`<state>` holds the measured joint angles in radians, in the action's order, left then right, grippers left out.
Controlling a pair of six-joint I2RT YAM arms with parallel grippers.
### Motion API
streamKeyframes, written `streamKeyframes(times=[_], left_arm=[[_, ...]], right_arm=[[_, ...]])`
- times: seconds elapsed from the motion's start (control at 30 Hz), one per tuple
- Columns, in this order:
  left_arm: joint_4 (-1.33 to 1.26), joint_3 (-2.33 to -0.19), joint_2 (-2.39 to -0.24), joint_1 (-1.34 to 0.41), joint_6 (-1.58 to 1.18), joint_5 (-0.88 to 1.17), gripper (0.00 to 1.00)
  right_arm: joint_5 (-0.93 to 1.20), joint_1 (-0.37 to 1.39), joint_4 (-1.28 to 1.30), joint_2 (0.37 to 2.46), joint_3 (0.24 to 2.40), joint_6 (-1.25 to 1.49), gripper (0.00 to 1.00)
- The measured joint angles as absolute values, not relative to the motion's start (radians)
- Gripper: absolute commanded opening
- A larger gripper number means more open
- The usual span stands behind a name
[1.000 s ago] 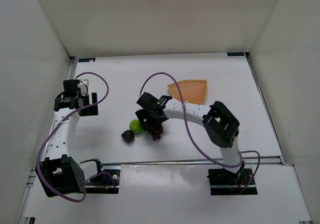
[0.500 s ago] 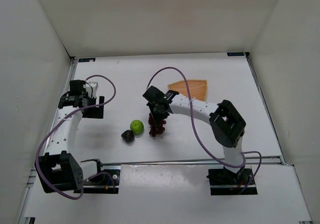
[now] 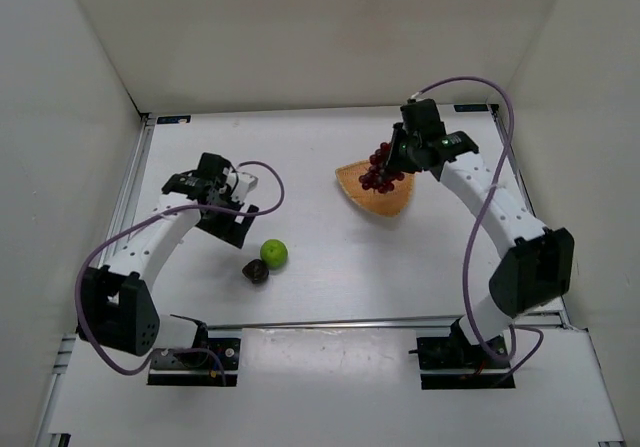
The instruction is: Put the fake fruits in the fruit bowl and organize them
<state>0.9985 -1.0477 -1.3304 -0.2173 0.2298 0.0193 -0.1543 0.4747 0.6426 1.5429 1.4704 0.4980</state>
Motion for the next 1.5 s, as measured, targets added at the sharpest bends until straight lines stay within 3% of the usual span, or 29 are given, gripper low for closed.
streamKeyframes(times=[0.17, 0.23, 0.33, 0.37, 0.43, 0.5, 0.73, 0.8, 0.83, 0.9, 0.93, 1.0, 1.2, 1.5], left_arm=[[1.025, -1.152, -1.434, -0.357, 0.247, 0.086, 1.0], [1.032, -1.191, -1.481, -0.409, 0.25, 0.098, 1.0], [1.032, -1.228, -1.543, -0.482, 0.254, 0.112, 1.0], [1.032, -1.234, -1.562, -0.503, 0.254, 0.114, 1.0], [1.032, -1.239, -1.598, -0.543, 0.255, 0.114, 1.0], [1.032, -1.239, -1.633, -0.579, 0.259, 0.112, 1.0], [0.999, -1.237, -1.75, -0.649, 0.262, 0.023, 1.0], [0.985, -1.237, -1.79, -0.65, 0.253, -0.015, 0.87], [0.979, -1.237, -1.808, -0.65, 0.249, -0.029, 0.71], [0.978, -1.242, -1.829, -0.649, 0.245, -0.045, 0.54], [0.981, -1.246, -1.829, -0.649, 0.249, -0.049, 0.38], [0.994, -1.277, -1.829, -0.649, 0.257, -0.052, 0.3], [1.034, -1.528, -1.893, -0.661, 0.309, -0.068, 0.3], [0.924, -2.133, -2.26, -0.684, 0.308, -0.067, 0.34]], right_arm=[[-0.116, 0.333, 0.65, 1.767, 1.533, 0.506, 0.05], [-0.095, 0.302, 0.657, 1.86, 1.553, 0.521, 0.14], [-0.058, 0.274, 0.683, 1.943, 1.568, 0.545, 0.49], [-0.046, 0.266, 0.69, 1.954, 1.569, 0.55, 0.67], [-0.025, 0.256, 0.701, 1.958, 1.571, 0.559, 0.8], [-0.012, 0.251, 0.705, 1.956, 1.589, 0.558, 0.86], [0.007, 0.26, 0.705, 1.848, 1.588, 0.549, 0.87], [0.007, 0.267, 0.702, 1.787, 1.574, 0.549, 0.87], [0.008, 0.271, 0.701, 1.753, 1.565, 0.55, 0.87], [0.017, 0.276, 0.69, 1.689, 1.543, 0.555, 0.87], [0.025, 0.279, 0.685, 1.662, 1.535, 0.559, 0.87], [0.037, 0.281, 0.674, 1.617, 1.52, 0.571, 0.87], [0.047, 0.281, 0.635, 1.481, 1.395, 0.61, 0.87], [-0.011, 0.243, 0.617, 1.299, 1.179, 0.686, 0.87]])
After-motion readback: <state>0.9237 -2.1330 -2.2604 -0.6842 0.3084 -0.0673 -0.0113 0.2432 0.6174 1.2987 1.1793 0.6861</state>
